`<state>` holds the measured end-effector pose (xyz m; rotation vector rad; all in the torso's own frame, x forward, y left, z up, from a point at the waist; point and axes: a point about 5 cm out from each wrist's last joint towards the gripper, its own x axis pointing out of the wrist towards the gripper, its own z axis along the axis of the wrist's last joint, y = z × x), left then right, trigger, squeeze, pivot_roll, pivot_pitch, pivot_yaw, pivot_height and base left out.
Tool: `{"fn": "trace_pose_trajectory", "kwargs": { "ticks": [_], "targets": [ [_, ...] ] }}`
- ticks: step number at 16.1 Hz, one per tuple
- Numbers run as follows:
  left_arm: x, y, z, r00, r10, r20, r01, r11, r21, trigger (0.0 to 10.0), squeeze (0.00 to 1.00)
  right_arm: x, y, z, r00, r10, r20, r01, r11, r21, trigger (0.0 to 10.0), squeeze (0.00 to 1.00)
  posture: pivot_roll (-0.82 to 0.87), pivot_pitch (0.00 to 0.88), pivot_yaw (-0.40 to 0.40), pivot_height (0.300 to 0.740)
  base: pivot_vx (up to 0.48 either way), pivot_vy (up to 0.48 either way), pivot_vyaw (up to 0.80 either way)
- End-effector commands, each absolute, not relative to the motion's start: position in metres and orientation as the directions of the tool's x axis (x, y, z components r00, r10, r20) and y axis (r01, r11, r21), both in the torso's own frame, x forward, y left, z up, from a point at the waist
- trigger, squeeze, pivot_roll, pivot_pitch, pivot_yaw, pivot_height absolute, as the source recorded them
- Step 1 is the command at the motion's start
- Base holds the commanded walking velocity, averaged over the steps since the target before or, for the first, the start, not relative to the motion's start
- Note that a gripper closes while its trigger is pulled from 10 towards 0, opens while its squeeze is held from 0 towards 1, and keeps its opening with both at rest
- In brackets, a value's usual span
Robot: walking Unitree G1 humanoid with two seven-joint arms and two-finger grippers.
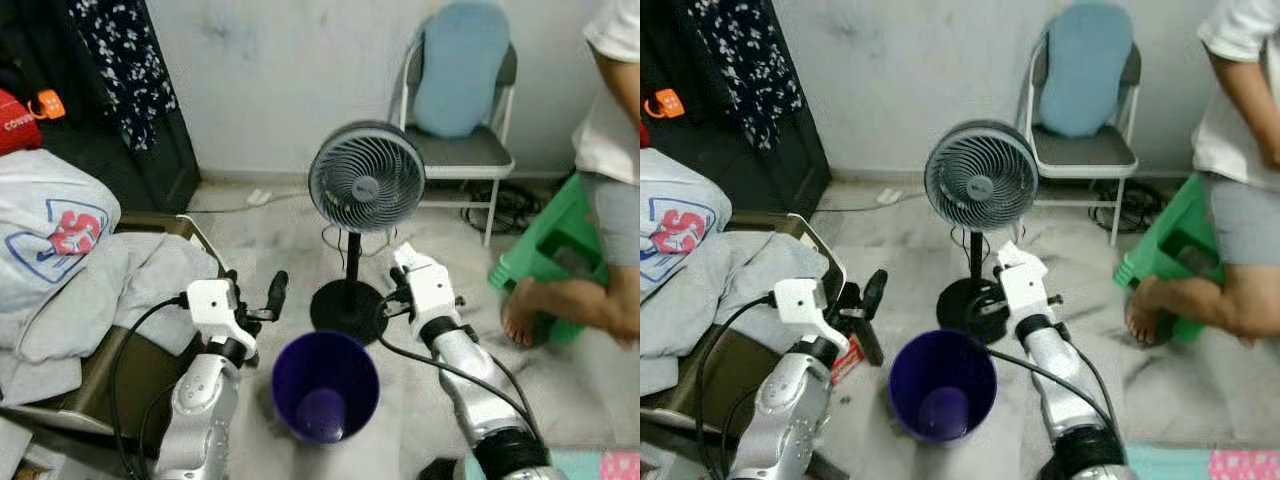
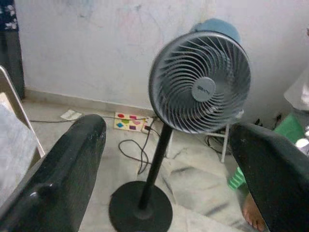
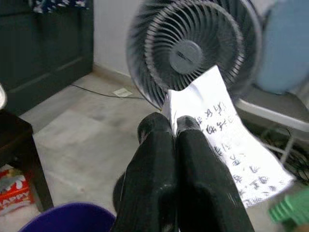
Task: Clean up the room
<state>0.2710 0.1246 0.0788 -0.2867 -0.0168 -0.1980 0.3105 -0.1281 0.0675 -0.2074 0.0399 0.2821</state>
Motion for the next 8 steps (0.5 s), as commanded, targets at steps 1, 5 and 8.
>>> {"fn": "trace_pose_trajectory", "kwargs": {
  "ticks": [1,5,8],
  "targets": [
    [0.2727,0.1256,0.0809,0.983,-0.175,0.05,0.182,0.94,-0.289,10.0,0.0,0.3138,-0.1178,0.0736,0.952,0.302,-0.047,-0.306,0.931,-0.198,10.0,0.0,0.04,0.044,0.007,0.74,0.296,0.0,0.0],
    [0.2736,0.1259,0.0811,0.984,-0.173,0.05,0.18,0.941,-0.288,10.0,0.0,0.3135,-0.1154,0.0728,0.95,0.31,-0.048,-0.313,0.928,-0.201,10.0,0.0,0.04,0.045,0.009,0.74,0.256,0.0,0.0],
    [0.2728,0.128,0.0808,0.984,-0.17,0.047,0.177,0.943,-0.283,10.0,0.0,0.313,-0.1125,0.0732,0.946,0.321,-0.04,-0.323,0.925,-0.201,10.0,0.0,0.05,0.05,0.01,0.74,0.165,0.0,0.37]
  ]
}}
